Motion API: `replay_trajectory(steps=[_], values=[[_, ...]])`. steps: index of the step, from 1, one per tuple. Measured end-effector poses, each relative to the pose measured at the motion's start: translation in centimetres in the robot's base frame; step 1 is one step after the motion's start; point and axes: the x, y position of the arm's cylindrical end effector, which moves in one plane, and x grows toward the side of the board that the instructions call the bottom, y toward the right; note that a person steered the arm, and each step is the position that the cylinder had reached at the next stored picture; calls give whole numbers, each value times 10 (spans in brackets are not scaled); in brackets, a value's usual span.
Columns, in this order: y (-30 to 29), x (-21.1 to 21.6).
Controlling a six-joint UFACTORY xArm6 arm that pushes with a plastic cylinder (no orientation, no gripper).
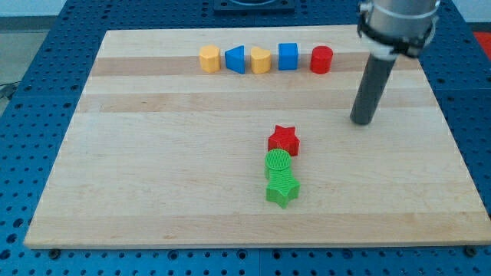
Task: Separate the red star from the green circle
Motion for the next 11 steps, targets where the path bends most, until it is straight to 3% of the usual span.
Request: replay_trajectory(steps=[1,3,7,8,10,11], values=[[-24,47],[-98,38],[-134,63],[-136,56],[-165,-50],[-165,-56]])
